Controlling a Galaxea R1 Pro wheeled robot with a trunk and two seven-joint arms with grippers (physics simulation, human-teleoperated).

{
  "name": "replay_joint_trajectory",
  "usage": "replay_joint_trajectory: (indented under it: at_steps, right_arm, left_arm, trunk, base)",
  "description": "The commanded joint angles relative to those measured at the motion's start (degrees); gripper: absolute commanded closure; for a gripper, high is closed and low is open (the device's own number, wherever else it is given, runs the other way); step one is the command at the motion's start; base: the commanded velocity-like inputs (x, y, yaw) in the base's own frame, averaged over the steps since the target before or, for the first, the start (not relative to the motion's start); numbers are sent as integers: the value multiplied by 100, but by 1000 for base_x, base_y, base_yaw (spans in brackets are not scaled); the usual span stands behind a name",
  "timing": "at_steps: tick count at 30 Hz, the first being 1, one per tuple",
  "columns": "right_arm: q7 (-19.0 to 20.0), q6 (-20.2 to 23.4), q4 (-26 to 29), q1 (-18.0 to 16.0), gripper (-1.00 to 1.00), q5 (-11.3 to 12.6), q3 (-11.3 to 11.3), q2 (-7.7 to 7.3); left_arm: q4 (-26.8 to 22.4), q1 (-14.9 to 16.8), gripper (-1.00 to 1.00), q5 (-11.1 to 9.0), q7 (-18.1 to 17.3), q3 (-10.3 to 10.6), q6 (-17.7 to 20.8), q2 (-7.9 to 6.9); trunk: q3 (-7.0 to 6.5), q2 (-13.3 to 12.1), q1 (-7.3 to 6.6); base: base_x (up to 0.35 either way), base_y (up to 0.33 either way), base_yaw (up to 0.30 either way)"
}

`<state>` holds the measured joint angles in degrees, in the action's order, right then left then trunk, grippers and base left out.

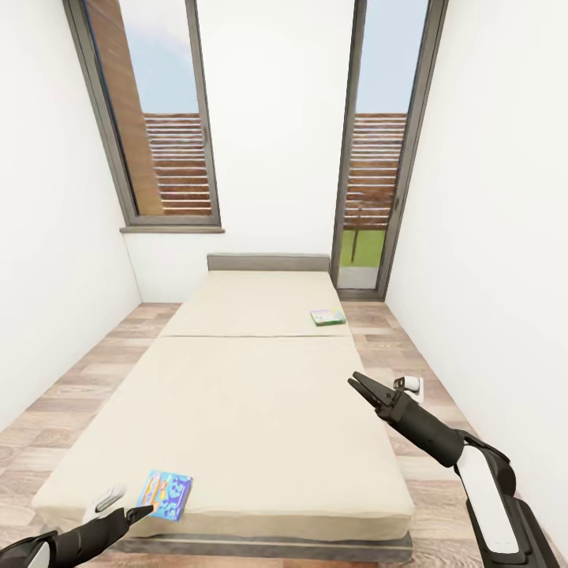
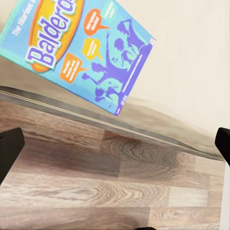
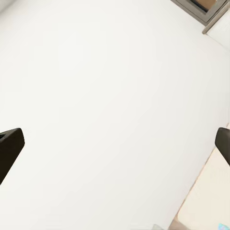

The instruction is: Put all the toys in the child's room - the three board games (two on the bed and one on the table), the two jigsaw puzzles on the table, and the tennis ball on the table - inside the toy box on the table in the child's room.

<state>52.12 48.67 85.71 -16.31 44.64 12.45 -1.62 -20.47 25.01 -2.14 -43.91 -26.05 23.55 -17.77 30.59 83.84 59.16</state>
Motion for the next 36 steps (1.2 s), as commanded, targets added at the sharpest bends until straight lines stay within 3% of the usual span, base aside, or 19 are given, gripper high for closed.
replay_joint_trajectory:
  at_steps: [1,6,10,14,17,28,36]
  right_arm:
    - [9,29,-1,-4,-100,12,4,0]
    - [10,24,-41,-4,-100,10,4,6]
    - [9,21,-75,-4,-100,10,4,8]
    - [16,20,-87,-4,-100,10,10,-2]
    - [17,20,-89,-4,-100,10,11,-1]
    - [10,16,-94,-4,-100,10,12,3]
    - [11,11,-137,-4,-100,10,12,9]
  left_arm:
    - [-1,4,-100,-26,-23,-21,49,1]
    - [-1,4,-100,-31,-152,-18,33,-18]
    - [-1,4,-100,-30,-788,-33,34,-41]
    - [-5,8,-100,-17,-1817,-147,29,-59]
    - [-8,11,-100,-16,-2068,-241,25,-88]
    - [6,-17,-100,-7,-2222,-408,14,-258]
    - [3,-22,-100,-3,-2231,-414,48,-278]
  trunk:
    - [24,45,22]
    - [114,245,132]
    - [186,406,220]
    - [258,566,308]
    - [311,686,374]
    - [509,1128,615]
    - [653,1448,791]
  base:
    - [0,0,0]
    - [0,0,0]
    - [0,0,0]
    - [0,0,0]
    - [0,0,0]
    - [0,0,0]
    - [0,0,0]
